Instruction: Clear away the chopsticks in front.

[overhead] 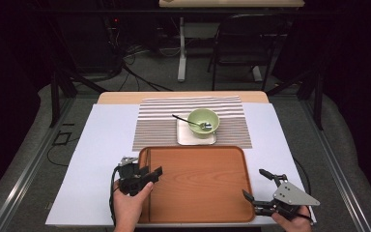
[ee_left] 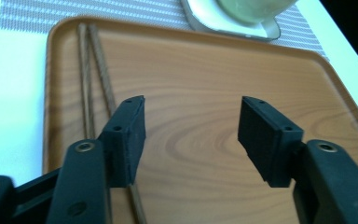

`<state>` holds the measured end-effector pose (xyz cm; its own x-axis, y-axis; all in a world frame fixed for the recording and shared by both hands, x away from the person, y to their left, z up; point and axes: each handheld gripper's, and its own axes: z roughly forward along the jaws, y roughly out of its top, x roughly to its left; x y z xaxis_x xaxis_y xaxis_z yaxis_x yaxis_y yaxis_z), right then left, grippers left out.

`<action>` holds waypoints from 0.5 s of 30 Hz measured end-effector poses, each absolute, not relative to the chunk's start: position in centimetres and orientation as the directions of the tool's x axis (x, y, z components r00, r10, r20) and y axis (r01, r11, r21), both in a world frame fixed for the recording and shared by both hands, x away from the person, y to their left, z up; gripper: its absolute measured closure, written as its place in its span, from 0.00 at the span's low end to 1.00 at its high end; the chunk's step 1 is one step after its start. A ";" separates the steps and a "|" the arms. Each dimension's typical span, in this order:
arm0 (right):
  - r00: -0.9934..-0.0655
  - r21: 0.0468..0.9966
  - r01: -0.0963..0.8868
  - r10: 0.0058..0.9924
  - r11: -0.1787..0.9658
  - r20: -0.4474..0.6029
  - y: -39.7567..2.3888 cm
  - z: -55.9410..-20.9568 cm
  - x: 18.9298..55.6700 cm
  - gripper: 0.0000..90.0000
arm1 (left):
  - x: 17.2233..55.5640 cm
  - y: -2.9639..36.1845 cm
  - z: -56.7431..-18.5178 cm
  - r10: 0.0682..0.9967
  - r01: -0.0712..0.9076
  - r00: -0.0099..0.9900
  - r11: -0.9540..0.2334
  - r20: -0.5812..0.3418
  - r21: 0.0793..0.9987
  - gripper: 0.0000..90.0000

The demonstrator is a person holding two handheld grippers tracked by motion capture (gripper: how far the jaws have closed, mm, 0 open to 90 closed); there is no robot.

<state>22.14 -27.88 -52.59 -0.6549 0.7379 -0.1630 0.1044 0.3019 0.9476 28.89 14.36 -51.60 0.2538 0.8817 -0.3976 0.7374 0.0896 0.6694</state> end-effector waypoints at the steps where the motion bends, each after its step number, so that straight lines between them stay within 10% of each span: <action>1: -0.655 0.948 0.102 0.737 0.302 -0.165 -27.9 -52.6 22.1 0.17 | 29.2 14.2 -51.5 0.883 0.733 0.255 0.088 -0.393 0.675 0.45; 15: -0.658 0.948 0.102 0.735 0.302 -0.164 -27.9 -52.6 22.1 0.17 | 31.9 13.5 -49.8 0.892 0.716 0.286 0.043 -0.350 0.697 0.43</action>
<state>22.11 -27.87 -52.59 -0.6575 0.7355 -0.1636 0.1018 0.3019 0.9479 31.92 13.47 -49.82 0.2864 0.8921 -0.3495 0.7158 0.0433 0.6970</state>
